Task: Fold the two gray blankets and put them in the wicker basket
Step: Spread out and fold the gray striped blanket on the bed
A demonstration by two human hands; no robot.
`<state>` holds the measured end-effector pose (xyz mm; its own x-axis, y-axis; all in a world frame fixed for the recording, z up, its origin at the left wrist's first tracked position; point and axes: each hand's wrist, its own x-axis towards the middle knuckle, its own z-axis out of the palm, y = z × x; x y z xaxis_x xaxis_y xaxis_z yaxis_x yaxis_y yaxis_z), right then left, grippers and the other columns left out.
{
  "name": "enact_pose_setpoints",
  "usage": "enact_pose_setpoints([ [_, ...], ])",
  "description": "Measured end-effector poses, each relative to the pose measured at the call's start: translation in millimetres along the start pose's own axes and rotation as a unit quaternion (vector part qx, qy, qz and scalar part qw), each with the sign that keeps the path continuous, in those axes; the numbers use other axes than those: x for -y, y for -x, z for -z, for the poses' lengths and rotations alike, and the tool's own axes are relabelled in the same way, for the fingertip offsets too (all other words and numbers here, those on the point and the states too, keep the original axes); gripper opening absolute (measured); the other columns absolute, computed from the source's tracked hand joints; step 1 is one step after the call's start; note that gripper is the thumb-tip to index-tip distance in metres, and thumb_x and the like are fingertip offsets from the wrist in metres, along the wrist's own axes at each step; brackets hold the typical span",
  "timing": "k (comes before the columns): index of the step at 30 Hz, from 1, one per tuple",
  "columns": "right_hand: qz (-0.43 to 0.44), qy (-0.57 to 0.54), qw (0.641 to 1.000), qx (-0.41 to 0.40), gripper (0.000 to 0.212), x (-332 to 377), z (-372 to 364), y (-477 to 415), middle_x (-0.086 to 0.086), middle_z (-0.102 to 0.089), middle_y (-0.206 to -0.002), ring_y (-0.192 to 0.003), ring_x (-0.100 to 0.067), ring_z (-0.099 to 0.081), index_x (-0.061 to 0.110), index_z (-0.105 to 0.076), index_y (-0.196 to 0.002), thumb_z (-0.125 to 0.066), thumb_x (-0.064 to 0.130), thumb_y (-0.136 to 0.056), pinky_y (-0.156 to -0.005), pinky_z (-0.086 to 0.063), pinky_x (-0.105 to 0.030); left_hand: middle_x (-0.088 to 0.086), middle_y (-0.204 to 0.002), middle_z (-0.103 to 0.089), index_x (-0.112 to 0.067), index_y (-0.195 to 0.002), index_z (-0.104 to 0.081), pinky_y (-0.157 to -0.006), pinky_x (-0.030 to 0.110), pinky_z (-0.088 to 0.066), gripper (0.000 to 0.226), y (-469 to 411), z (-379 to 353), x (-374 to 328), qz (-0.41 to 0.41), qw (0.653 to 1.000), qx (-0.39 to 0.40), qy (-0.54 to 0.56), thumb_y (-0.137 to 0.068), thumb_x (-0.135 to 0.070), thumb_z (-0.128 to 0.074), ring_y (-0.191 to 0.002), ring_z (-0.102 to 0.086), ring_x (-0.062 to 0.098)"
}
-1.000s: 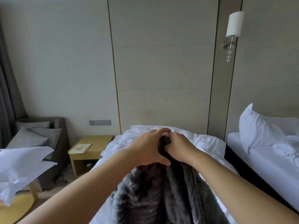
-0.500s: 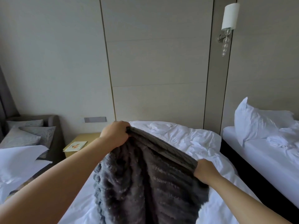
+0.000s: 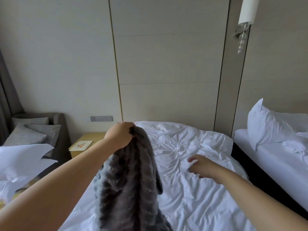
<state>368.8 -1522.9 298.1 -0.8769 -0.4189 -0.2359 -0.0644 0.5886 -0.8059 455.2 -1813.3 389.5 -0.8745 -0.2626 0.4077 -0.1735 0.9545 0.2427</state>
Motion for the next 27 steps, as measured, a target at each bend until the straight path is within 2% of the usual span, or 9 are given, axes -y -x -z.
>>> enact_pose_setpoints([
  [3,0.100,0.049,0.990,0.084,0.098,19,-39,-11,0.010,-0.038,-0.133,-0.123,-0.014,-0.045,0.037,-0.021,-0.143,-0.082,0.029,-0.066,-0.091,-0.045,-0.022,0.002,-0.100,-0.068,-0.030,-0.107,-0.065,-0.073,0.032,-0.050,0.035,-2,10,-26,-0.055,0.997,-0.017,0.047,-0.081,-0.010,-0.054,-0.088,-0.059,0.027],
  [5,0.131,0.067,0.988,0.046,0.113,17,-52,-19,0.008,-0.036,-0.141,-0.131,-0.016,-0.040,0.034,-0.014,-0.147,-0.083,0.031,-0.057,-0.106,-0.039,-0.034,0.000,-0.100,-0.068,-0.031,-0.109,-0.065,-0.070,0.028,-0.044,0.032,-4,19,-33,-0.094,0.994,-0.025,0.059,-0.082,-0.014,-0.059,-0.084,-0.056,0.023],
  [8,0.099,0.064,0.992,-0.035,0.086,3,-46,-27,0.004,-0.054,-0.122,-0.115,-0.017,-0.052,0.019,-0.036,-0.136,-0.082,0.031,-0.064,-0.091,-0.041,-0.028,-0.002,-0.105,-0.068,-0.030,-0.110,-0.065,-0.073,0.027,-0.041,0.028,-4,22,-30,-0.126,0.990,-0.037,0.043,-0.084,-0.020,-0.061,-0.093,-0.059,0.024],
  [10,0.051,0.157,0.986,-0.011,0.059,-12,-35,-29,0.000,-0.061,-0.111,-0.105,-0.019,-0.059,0.016,-0.055,-0.119,-0.080,0.031,-0.068,-0.085,-0.044,-0.026,-0.002,-0.109,-0.067,-0.029,-0.112,-0.063,-0.075,0.030,-0.045,0.028,-3,14,-21,-0.116,0.992,-0.035,0.016,-0.086,-0.021,-0.058,-0.098,-0.059,0.024],
  [14,-0.021,0.348,0.937,-0.002,0.006,-40,2,-26,-0.003,-0.062,-0.098,-0.092,-0.022,-0.061,0.018,-0.056,-0.086,-0.052,0.017,-0.081,-0.075,-0.050,-0.027,-0.006,-0.110,-0.064,-0.031,-0.112,-0.063,-0.070,0.029,-0.042,0.035,-5,-4,11,-0.073,0.996,-0.039,-0.021,-0.086,-0.011,-0.049,-0.097,-0.059,0.022],
  [17,-0.002,0.336,0.936,-0.109,0.023,-43,32,-29,-0.001,-0.055,-0.074,-0.079,-0.026,-0.061,0.019,-0.047,-0.063,-0.040,0.009,-0.083,-0.054,-0.039,-0.024,-0.005,-0.107,-0.062,-0.029,-0.110,-0.064,-0.072,0.029,-0.043,0.024,-12,-14,27,-0.062,0.997,-0.017,-0.035,-0.090,-0.019,-0.054,-0.096,-0.059,0.021],
  [22,-0.058,0.191,0.946,-0.255,0.019,-6,91,-30,-0.019,-0.061,-0.099,-0.095,-0.035,-0.061,0.005,-0.058,-0.087,-0.039,0.004,-0.090,-0.069,-0.043,-0.027,0.008,-0.108,-0.064,-0.014,-0.112,-0.065,-0.079,0.026,-0.041,0.034,-33,-3,33,0.053,0.996,-0.022,0.074,-0.082,-0.030,-0.072,-0.097,-0.058,0.027],
  [25,-0.135,0.043,0.958,-0.248,0.020,-4,130,-18,-0.013,-0.046,-0.065,-0.053,-0.023,-0.049,0.011,-0.047,-0.067,-0.043,0.000,-0.083,-0.043,-0.036,-0.018,0.011,-0.105,-0.064,-0.009,-0.114,-0.062,-0.072,0.027,-0.045,0.038,-44,14,42,0.139,0.990,0.014,0.017,-0.093,-0.041,-0.053,-0.096,-0.061,0.027],
  [27,-0.178,-0.011,0.952,-0.251,0.015,-15,150,-8,-0.012,-0.045,-0.066,-0.055,-0.018,-0.041,0.007,-0.053,-0.076,-0.043,-0.002,-0.084,-0.047,-0.029,-0.016,0.010,-0.103,-0.064,-0.010,-0.111,-0.065,-0.070,0.027,-0.042,0.033,-47,23,46,0.146,0.988,-0.014,0.051,-0.097,-0.034,-0.049,-0.093,-0.060,0.027],
])
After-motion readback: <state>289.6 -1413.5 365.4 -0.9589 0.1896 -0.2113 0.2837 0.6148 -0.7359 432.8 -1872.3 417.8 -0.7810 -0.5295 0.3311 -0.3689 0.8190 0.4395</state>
